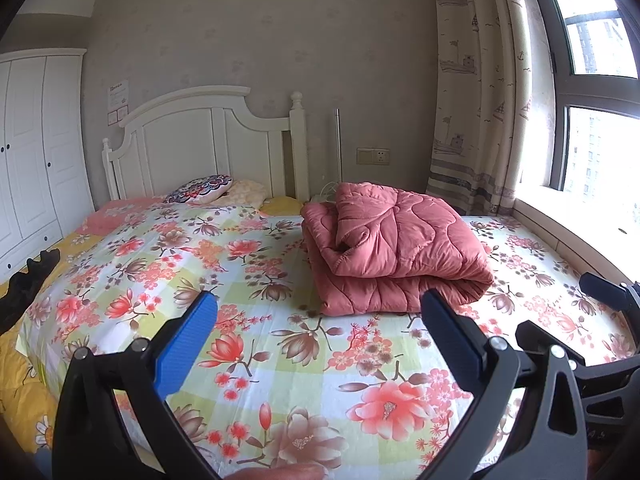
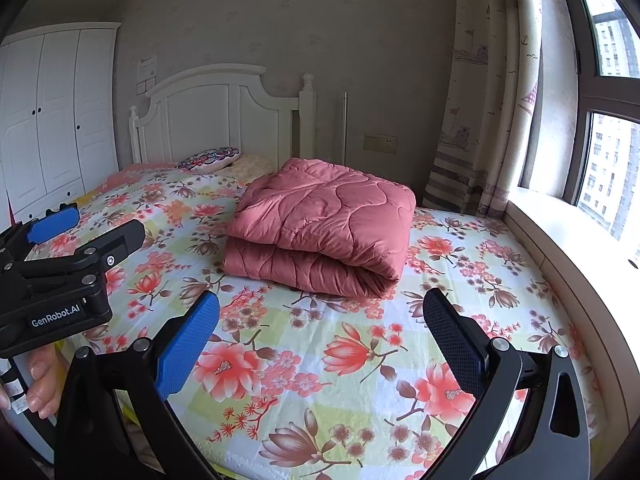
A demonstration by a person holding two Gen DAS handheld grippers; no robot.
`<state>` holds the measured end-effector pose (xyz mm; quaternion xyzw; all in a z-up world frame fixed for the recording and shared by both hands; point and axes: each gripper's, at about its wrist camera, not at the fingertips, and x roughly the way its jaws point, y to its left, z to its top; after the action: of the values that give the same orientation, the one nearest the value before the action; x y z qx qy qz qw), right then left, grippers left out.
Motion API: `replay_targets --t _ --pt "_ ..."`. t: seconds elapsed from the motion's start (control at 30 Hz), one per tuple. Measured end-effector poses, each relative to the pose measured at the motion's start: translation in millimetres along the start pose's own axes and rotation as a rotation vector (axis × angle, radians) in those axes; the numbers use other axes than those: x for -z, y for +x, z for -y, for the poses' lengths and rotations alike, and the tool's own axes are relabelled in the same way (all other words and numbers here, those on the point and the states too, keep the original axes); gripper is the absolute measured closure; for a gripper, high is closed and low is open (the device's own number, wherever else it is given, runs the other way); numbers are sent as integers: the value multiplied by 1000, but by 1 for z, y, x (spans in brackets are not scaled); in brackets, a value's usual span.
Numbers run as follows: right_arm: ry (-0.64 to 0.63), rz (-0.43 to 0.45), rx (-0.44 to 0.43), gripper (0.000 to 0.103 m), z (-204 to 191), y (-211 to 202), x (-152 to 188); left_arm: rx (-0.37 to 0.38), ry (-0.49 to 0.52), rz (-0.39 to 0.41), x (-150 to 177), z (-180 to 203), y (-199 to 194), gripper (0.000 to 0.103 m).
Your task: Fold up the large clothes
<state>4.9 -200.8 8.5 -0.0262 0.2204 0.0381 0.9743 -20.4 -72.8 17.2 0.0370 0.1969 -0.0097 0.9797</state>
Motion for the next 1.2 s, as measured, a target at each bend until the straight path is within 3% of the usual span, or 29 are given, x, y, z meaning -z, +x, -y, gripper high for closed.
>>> replay_targets --t 1.2 --pt "7 -9 -10 5 0 0 1 14 20 5 0 -3 -5 2"
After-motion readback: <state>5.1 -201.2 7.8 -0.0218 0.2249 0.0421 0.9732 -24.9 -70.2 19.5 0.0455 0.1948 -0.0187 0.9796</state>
